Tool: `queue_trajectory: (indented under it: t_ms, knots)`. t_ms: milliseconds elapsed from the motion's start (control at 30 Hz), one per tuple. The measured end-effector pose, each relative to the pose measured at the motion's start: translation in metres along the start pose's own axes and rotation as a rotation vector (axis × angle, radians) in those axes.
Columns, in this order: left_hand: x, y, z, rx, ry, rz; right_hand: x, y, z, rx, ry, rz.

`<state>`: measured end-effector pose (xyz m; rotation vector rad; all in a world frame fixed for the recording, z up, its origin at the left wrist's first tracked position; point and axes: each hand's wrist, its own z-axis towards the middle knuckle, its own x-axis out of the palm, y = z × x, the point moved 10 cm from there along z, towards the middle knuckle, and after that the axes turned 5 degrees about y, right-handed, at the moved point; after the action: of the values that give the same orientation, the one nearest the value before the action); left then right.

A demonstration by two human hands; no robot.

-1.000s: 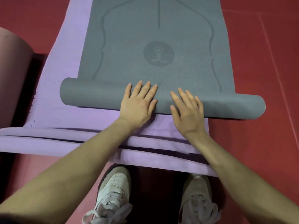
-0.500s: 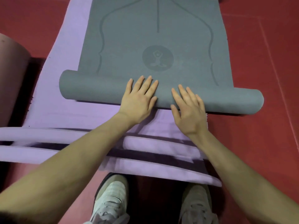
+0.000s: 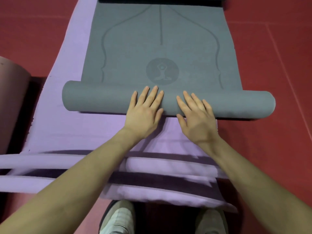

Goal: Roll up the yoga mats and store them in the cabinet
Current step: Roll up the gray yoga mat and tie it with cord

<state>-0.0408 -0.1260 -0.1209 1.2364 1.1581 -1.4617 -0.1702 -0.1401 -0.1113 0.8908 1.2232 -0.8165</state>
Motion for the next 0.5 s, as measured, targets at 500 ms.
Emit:
queue_trajectory:
  t_ms: [500]
  knots:
    - [0.016, 0.036, 0.072, 0.102, 0.198, 0.163, 0.030, -0.029, 0.080, -0.022, 0.247, -0.015]
